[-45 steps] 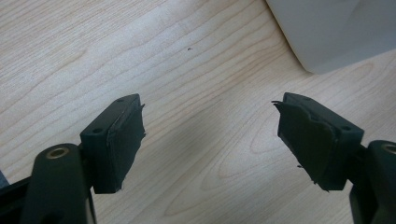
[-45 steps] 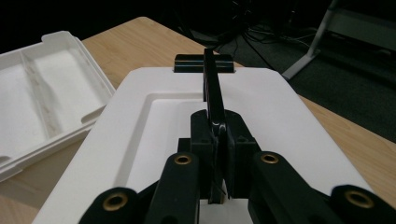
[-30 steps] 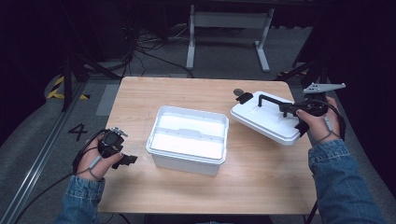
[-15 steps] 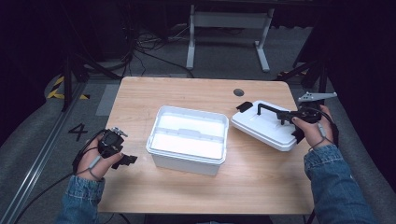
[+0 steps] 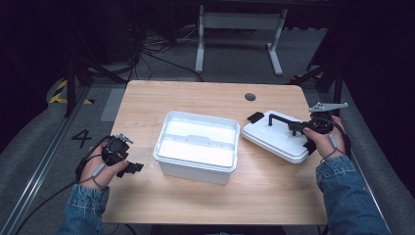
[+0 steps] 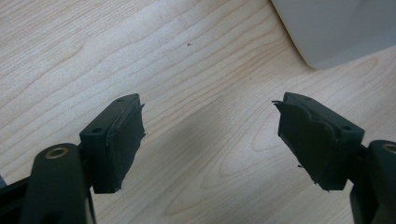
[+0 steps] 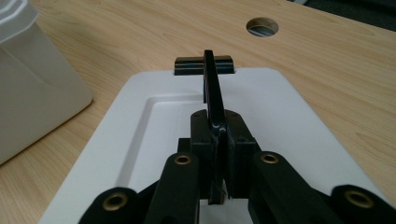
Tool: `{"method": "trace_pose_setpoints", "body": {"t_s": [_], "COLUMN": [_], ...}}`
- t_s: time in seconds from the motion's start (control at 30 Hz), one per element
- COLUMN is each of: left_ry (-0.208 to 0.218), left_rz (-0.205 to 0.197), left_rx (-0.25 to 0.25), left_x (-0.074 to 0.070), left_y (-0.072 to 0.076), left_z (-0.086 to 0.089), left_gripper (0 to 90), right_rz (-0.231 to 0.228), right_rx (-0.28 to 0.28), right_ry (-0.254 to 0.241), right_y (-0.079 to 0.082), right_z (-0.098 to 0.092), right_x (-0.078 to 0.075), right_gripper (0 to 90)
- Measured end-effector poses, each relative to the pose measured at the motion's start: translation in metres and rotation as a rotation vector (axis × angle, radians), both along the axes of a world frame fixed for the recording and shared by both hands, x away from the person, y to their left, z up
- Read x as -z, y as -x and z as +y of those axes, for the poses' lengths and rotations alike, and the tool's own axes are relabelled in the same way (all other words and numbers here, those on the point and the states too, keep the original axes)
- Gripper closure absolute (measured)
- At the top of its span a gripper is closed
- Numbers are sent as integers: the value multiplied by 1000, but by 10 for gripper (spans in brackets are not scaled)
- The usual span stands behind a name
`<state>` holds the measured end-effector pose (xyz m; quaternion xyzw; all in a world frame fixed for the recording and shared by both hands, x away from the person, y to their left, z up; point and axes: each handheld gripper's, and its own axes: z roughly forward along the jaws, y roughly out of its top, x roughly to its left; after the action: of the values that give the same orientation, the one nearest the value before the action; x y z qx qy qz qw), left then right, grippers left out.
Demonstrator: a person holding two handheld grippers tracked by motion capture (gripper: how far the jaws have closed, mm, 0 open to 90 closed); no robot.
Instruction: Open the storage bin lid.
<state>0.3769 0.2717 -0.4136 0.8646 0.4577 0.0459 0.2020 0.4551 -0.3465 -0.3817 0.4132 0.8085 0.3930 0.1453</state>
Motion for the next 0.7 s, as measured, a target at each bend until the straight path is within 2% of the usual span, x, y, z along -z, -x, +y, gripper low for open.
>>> {"method": "trace_pose_setpoints", "body": {"t_s": [0.17,0.5,0.7], "left_ry": [-1,0,0], "left_rz": [1,2,1], "left_rx": [0,2,6], "left_x": [0,0,0], "left_y": [0,0,0], "left_z": [0,-1,-1], "left_gripper": [232,232,231], "right_rz": [3,54,72], "right_rx": [4,18,22], "right_ry": [-9,-46,-51], "right_y": [1,6,8], "right_z": [-2,-9,-11], "right_x": [6,22,30], "right_gripper": [846,845,844]}}
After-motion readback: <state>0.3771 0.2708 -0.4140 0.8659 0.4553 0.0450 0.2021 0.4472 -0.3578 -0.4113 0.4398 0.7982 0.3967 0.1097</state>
